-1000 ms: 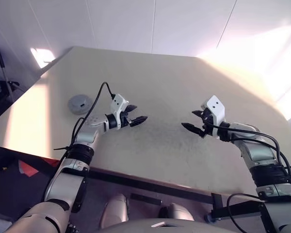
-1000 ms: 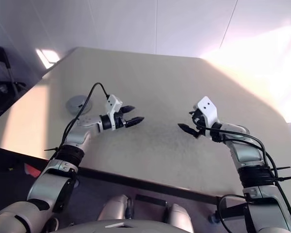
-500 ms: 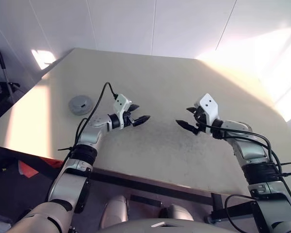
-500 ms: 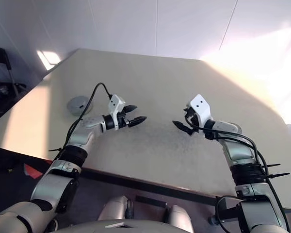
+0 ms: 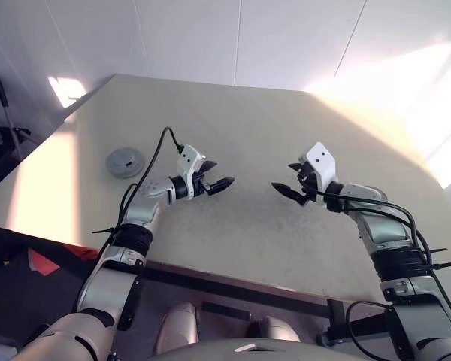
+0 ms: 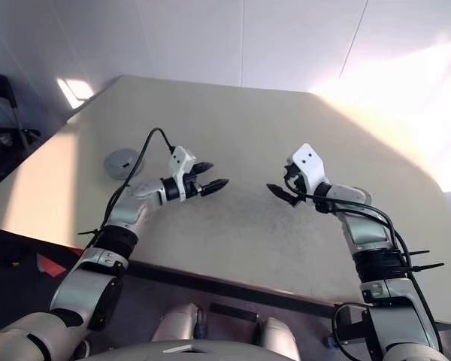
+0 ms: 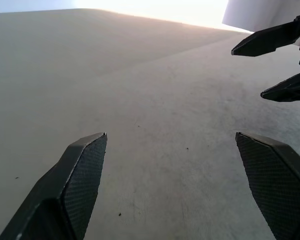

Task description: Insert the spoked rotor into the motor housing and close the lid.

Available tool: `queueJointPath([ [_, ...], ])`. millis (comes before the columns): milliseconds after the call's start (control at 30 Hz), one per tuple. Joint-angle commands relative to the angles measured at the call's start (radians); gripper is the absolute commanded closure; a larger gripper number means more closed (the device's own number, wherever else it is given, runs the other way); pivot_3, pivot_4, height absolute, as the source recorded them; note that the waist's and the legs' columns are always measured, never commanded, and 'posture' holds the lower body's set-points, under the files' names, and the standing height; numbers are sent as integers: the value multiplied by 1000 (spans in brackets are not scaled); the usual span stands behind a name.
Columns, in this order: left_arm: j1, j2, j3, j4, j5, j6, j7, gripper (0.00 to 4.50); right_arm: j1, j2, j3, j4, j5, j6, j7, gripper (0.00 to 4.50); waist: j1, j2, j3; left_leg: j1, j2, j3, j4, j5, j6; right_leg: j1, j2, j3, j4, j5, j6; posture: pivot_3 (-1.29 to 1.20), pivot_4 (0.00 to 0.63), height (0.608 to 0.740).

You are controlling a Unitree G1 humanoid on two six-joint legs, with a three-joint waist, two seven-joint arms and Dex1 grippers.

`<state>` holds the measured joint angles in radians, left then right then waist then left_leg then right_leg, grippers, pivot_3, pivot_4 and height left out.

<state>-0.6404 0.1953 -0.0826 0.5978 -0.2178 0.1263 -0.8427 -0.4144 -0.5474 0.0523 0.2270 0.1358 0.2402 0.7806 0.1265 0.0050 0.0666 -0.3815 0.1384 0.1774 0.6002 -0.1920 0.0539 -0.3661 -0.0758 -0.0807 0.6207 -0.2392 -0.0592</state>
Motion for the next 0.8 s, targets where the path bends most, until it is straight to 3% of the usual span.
queueJointPath([
  [33,-22,-2,17,-18,-3,-21,1,157,-32,5,-4,2,-10,-23,-7,489,0,0,0,0,0,0,0,0,0,0,0,0,0,0,0,0,0,740],
  [800,-43,7,23,0,15,-36,9,157,-65,47,-20,49,-46,-41,-95,489,-2,0,0,0,0,0,0,0,0,0,0,0,0,0,0,0,0,740],
])
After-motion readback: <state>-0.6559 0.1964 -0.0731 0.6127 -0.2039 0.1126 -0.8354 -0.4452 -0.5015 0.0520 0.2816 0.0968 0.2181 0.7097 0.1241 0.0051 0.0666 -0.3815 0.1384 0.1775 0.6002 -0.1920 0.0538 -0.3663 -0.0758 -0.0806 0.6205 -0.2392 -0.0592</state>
